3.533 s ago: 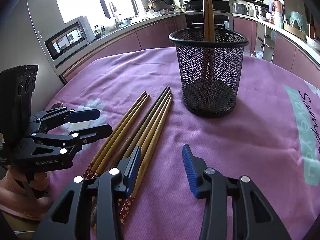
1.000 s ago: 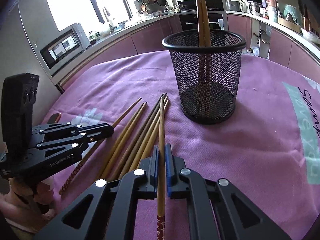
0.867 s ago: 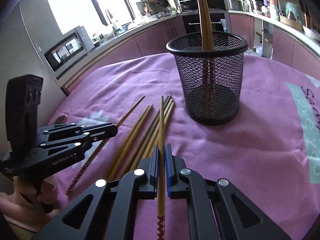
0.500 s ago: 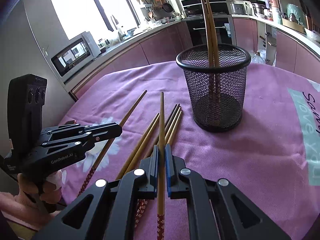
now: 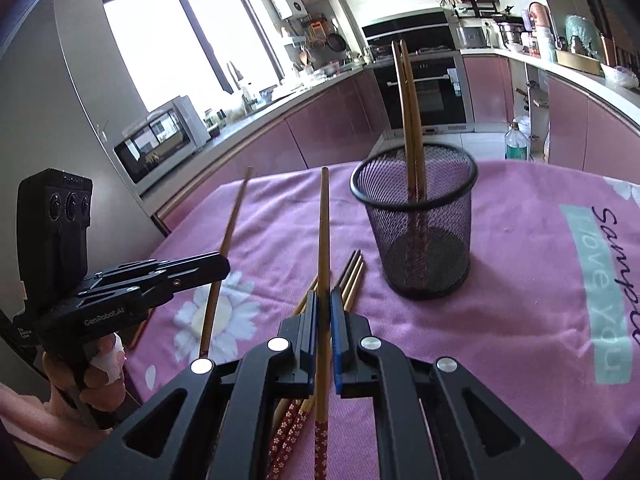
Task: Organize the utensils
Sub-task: 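Lift the chopstick upright and lower it into the black mesh cup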
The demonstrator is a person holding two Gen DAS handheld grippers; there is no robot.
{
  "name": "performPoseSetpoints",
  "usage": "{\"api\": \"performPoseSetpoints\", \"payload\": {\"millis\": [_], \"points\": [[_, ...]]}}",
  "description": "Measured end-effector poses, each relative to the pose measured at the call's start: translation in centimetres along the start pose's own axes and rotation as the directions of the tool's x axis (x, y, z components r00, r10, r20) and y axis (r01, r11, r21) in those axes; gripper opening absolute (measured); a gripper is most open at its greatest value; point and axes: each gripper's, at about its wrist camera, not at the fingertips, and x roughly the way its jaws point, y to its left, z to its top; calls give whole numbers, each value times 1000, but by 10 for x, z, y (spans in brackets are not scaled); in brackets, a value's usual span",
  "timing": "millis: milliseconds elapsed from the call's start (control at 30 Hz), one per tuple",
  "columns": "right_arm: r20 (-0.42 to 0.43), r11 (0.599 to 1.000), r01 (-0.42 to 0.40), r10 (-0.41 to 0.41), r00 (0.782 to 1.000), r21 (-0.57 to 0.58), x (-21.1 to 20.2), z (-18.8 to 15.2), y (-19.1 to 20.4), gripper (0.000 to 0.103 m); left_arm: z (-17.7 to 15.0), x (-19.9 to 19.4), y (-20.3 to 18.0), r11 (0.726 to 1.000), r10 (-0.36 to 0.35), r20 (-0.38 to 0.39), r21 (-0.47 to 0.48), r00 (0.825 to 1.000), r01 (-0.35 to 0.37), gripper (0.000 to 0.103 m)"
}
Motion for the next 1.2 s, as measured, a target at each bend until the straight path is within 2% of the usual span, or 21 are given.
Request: {"api": "performPoseSetpoints", "payload": {"millis": [267,467,733,1200], "points": [[64,1000,5,-5,998,4,-16,11,-5,5,15,-24,-3,997,-74,53,-1,996,74,7],[114,1000,7,-7,993,-1,-29,20,-9,5,28,-39,-6,995,-102,106,0,989,102,7],[177,999,25,-20,984,-24,-44,36,-8,5,54,-43,-15,995,-104,159,15,982,103,7],[299,993,70,-39,953,-94,-73,84,-8,5,108,-49,-42,992,-115,241,73,964,100,7]]}}
